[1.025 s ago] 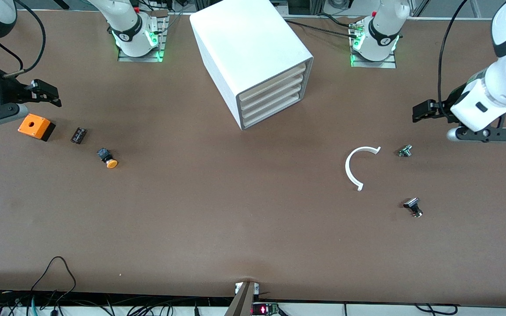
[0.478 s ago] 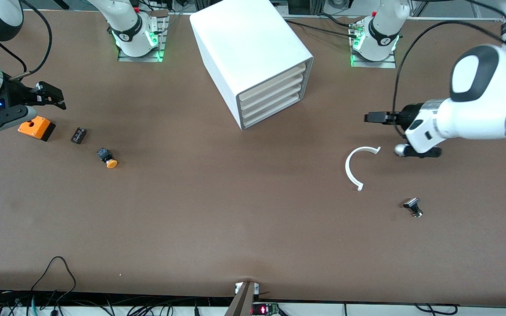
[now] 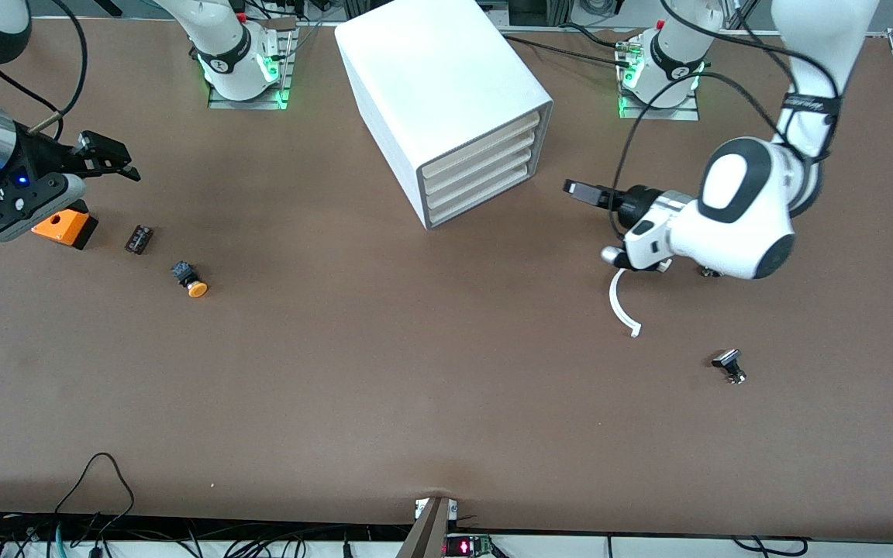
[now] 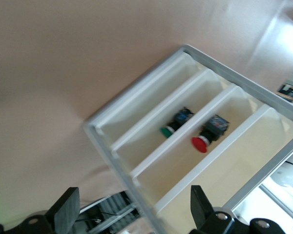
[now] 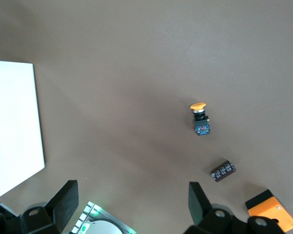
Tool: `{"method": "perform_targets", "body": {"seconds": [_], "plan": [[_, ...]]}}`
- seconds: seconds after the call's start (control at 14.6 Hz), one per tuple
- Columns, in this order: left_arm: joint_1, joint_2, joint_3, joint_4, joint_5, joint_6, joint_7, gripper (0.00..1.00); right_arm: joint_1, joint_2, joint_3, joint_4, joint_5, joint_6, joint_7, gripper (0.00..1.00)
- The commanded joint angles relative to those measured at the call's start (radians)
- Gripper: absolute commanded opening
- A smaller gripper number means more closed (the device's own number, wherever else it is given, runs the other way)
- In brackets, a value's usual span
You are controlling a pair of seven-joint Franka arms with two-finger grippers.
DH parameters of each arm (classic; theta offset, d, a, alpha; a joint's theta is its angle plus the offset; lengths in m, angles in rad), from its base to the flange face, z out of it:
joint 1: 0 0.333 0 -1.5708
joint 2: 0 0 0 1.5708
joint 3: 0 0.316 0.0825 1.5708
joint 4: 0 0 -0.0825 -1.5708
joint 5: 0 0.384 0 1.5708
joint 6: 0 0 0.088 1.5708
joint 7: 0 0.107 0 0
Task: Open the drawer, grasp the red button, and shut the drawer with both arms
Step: 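Reach the left gripper to the white cabinet's drawer front and grasp it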
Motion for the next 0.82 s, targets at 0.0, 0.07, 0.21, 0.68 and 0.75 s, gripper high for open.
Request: {"method": "perform_targets", "body": {"seconds": [0.0,0.07,0.21,0.68,0.75], "plan": [[-0.044,0.04,-0.016,-0.027,-0.077,0.055,0.08,1.0,-0.013,0.049,-0.004,0.088,0.024,-0.072,-0.023,1.0],[-0.053,0.056,-0.02,-0.033,-0.08,0.072,0.123,1.0,-0.008,0.049,-0.001,0.088,0.023,-0.073,-0.022,1.0],[-0.061,0.07,-0.034,-0.07,-0.124,0.084,0.174,1.0,-0.005,0.052,0.004,0.088,0.024,-0.061,-0.034,1.0],[-0.067,0.095,-0.039,-0.184,-0.291,0.107,0.448,1.0,0.047,0.117,0.005,0.165,0.03,0.023,-0.291,1.0],[-0.082,0.098,-0.043,-0.19,-0.299,0.107,0.47,1.0,0.068,0.134,0.005,0.191,0.03,0.036,-0.325,1.0]]}}
